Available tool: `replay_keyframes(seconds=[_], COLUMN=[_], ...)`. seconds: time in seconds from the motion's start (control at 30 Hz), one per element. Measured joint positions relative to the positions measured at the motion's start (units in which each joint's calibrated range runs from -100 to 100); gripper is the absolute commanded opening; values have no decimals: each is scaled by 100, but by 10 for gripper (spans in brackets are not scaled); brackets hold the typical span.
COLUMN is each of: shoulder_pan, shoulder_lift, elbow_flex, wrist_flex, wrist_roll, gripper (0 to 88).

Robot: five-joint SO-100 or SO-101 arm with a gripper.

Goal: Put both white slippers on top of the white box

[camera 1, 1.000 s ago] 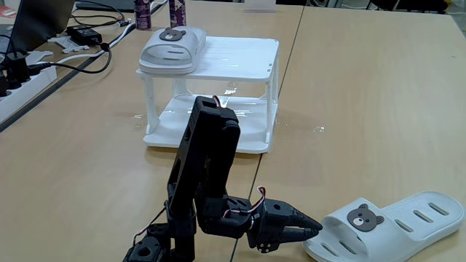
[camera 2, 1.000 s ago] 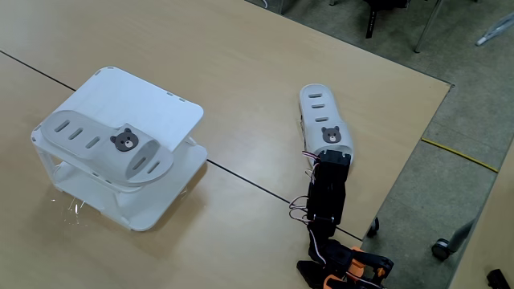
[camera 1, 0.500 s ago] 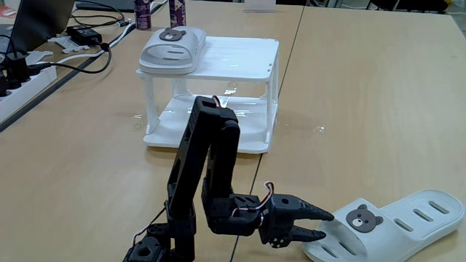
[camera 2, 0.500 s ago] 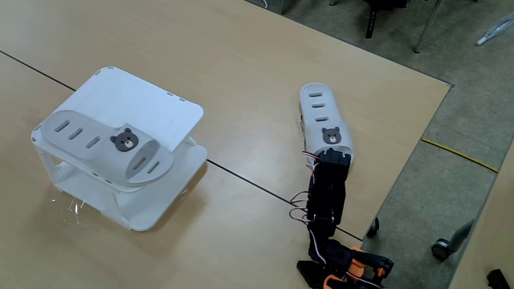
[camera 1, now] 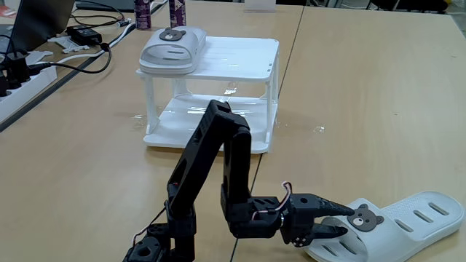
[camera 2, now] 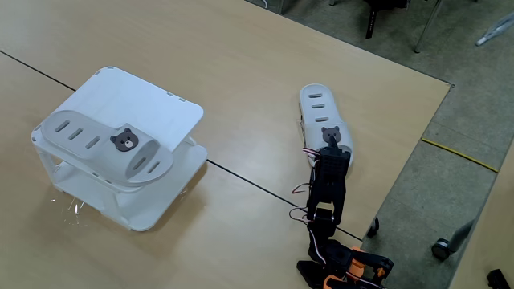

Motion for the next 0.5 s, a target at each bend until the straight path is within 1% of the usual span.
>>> replay_keyframes(seconds=[0.07,0.13,0.4,0.5], shoulder_pan=[0,0,-120,-112], shoulder_lift=[206,429,1155,1287], elbow_flex=[-359,-764,-2075,-2444], wrist_flex=[0,0,9,249], wrist_roll=[0,0,0,0], gripper=[213,227,222,221])
